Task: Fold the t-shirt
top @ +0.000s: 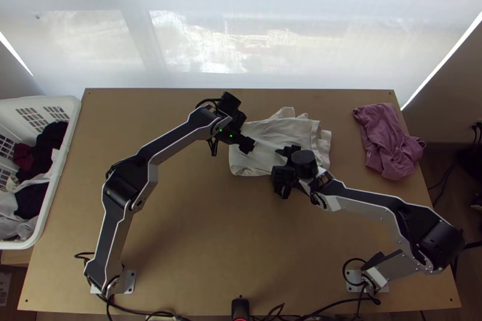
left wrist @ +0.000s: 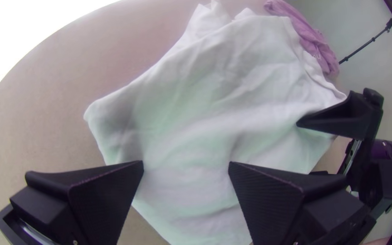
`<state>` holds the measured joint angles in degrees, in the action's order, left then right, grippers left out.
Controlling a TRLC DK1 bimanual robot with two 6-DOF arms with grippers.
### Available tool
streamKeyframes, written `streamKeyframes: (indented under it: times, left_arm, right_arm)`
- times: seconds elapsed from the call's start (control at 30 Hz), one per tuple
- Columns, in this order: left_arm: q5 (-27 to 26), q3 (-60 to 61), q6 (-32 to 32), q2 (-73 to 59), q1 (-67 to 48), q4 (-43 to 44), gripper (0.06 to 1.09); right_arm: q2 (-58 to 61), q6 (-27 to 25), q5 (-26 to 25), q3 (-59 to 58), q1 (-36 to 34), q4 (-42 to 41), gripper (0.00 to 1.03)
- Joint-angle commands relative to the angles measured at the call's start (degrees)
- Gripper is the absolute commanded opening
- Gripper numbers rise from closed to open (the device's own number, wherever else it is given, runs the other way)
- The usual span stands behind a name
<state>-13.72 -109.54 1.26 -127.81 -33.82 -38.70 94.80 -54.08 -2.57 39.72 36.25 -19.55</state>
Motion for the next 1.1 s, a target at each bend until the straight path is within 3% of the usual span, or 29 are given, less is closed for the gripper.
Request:
streamKeyframes:
  times: [0.0, 0.07, 0.17, 0.27, 0.37, 0.63, 0.87, 1.07]
  left_arm:
    - [-0.08, -0.06, -0.03, 0.02, 0.16, -0.06, 0.98]
    - [-0.17, -0.06, -0.03, 0.02, 0.16, -0.15, 0.98]
    - [-0.17, -0.06, -0.03, 0.02, 0.07, -0.24, 0.98]
    - [-0.17, 0.02, -0.03, 0.10, 0.16, -0.41, 0.98]
    - [-0.17, 0.20, -0.03, 0.37, 0.16, -0.50, 0.98]
    - [-0.17, 0.38, 0.06, 2.04, 0.43, -0.85, 0.98]
    - [-0.08, 1.34, 0.24, 4.94, 2.45, -2.44, 1.02]
    - [-0.08, 4.16, 0.06, 8.45, 4.12, -2.44, 1.03]
  right_arm:
    - [5.22, -0.85, -0.60, 4.48, -2.94, -1.10, 0.98]
    - [7.15, -0.76, -1.12, 6.68, -3.55, -1.10, 0.98]
    - [10.14, -0.41, -1.65, 9.58, -4.35, -1.10, 0.84]
    - [11.89, 0.21, -1.65, 11.43, -5.05, -1.10, 0.49]
    - [12.07, 2.32, -1.65, 11.95, -5.84, -1.10, 0.04]
    - [4.42, 8.73, -3.41, 11.95, -8.65, 0.04, 0.03]
    - [-7.53, 14.89, -4.38, 14.06, -10.32, 6.72, 0.03]
    - [-12.98, 17.00, -6.13, 16.88, -13.31, 10.32, 0.03]
